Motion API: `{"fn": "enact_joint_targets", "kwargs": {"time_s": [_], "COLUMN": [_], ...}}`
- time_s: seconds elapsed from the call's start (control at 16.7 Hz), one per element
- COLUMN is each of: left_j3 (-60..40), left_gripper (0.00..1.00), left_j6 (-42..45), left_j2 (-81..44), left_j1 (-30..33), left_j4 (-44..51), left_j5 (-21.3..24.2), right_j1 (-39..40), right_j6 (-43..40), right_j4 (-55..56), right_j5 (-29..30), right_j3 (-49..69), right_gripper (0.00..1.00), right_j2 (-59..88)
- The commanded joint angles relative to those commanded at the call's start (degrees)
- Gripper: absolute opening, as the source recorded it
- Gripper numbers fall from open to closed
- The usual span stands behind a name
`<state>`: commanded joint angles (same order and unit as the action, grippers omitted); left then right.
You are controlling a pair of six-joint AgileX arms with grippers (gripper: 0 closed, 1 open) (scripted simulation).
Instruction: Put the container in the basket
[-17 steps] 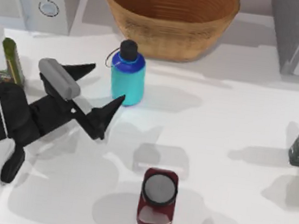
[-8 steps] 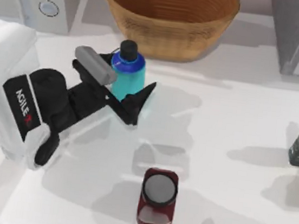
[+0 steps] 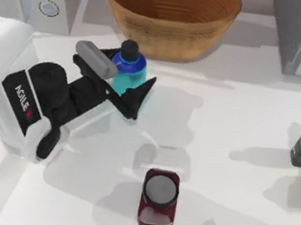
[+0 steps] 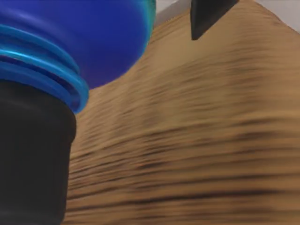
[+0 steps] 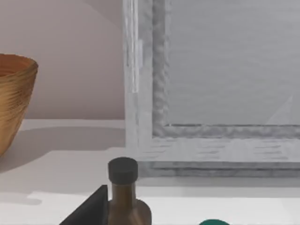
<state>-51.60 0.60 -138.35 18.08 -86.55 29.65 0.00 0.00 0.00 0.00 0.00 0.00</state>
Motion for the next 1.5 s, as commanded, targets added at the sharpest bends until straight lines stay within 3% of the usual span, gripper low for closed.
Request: {"fn": "enact_joint_targets", "kwargs": {"time_s": [0.72, 1.5], "left_j3": [0.0, 3.8], "left_gripper": [0.02, 0.00], "left_j6": [0.0, -0.7], "left_j2": [0.0, 3.9], "left_j1": [0.0, 1.1], "left_j4": [0.0, -0.5], "left_j5": [0.0, 1.5], "right_j1": [0.0, 0.0], "right_j6": [0.0, 0.0], "right_j4": [0.0, 0.0], "right_j5": [0.0, 0.0], "right_j3": [0.0, 0.0], "right_gripper": [1.00, 1.00], "right_j2": [0.0, 0.0]}}
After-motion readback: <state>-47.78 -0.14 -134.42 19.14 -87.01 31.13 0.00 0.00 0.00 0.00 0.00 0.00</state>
